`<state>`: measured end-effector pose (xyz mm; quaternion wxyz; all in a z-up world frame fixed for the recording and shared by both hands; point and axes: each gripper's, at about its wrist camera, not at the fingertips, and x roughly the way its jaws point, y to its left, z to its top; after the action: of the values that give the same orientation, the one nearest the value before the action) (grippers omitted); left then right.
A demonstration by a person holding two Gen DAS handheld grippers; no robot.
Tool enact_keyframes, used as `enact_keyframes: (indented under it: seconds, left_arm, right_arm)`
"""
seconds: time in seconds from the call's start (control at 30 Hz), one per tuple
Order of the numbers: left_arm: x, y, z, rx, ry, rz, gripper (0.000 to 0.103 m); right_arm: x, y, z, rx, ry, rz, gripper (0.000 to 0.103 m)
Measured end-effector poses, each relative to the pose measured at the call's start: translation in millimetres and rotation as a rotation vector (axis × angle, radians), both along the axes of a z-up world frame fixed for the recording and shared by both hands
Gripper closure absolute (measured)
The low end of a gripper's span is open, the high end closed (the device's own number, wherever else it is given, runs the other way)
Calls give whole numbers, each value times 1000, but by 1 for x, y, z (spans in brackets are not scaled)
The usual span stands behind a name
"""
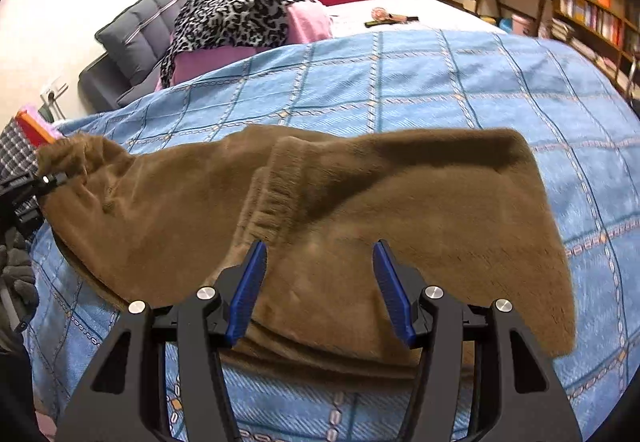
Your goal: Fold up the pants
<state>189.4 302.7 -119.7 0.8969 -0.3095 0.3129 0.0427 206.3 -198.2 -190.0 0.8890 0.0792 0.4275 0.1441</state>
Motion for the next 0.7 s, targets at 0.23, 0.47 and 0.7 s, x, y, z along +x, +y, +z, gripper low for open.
enact_keyframes:
  seconds: [0.23,0.47,0.7]
  left_arm:
    - [21,-86,50,63,-83,-165,81]
    - [40,-184,71,106,-99,-320,81]
    - [50,-271,58,144,-56,-452,81]
  right_arm:
    - [-11,-38,-3,65,15,-78,46]
    - [-23,-71,2,105,-10,-127,46]
    - [-28,-103,-3,142,-10,-173,46]
